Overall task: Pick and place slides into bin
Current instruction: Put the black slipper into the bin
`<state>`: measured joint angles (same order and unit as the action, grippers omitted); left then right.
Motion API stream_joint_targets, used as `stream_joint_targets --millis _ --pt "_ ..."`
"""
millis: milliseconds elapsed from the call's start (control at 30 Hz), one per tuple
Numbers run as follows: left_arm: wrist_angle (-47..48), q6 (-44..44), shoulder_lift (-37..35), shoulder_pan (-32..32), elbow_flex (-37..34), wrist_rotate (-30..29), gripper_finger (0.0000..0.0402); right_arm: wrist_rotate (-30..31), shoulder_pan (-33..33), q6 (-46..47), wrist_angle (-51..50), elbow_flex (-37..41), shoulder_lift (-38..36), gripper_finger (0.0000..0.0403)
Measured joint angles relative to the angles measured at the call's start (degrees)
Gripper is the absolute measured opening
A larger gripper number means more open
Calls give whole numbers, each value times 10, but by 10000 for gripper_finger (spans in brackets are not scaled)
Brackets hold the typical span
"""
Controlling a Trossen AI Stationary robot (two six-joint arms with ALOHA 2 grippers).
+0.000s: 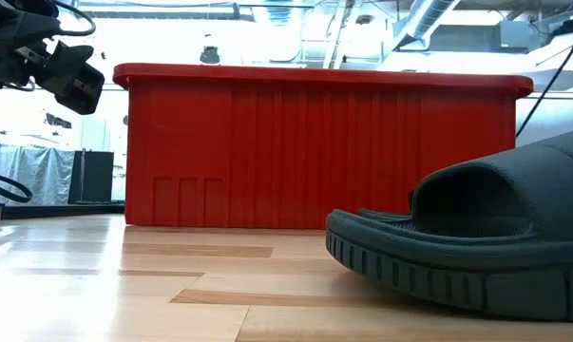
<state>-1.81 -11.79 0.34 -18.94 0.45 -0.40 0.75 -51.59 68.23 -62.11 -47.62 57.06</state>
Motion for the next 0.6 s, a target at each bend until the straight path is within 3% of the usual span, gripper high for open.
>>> stream_joint_targets --millis 333,500,600 --pt "0 0 0 0 0 0 149 68 0 5 -3 0 61 0" --pt "0 0 0 0 0 0 149 71 15 26 -19 0 94 0" --pt "0 0 0 0 0 0 149 70 22 -16 -13 0 113 0"
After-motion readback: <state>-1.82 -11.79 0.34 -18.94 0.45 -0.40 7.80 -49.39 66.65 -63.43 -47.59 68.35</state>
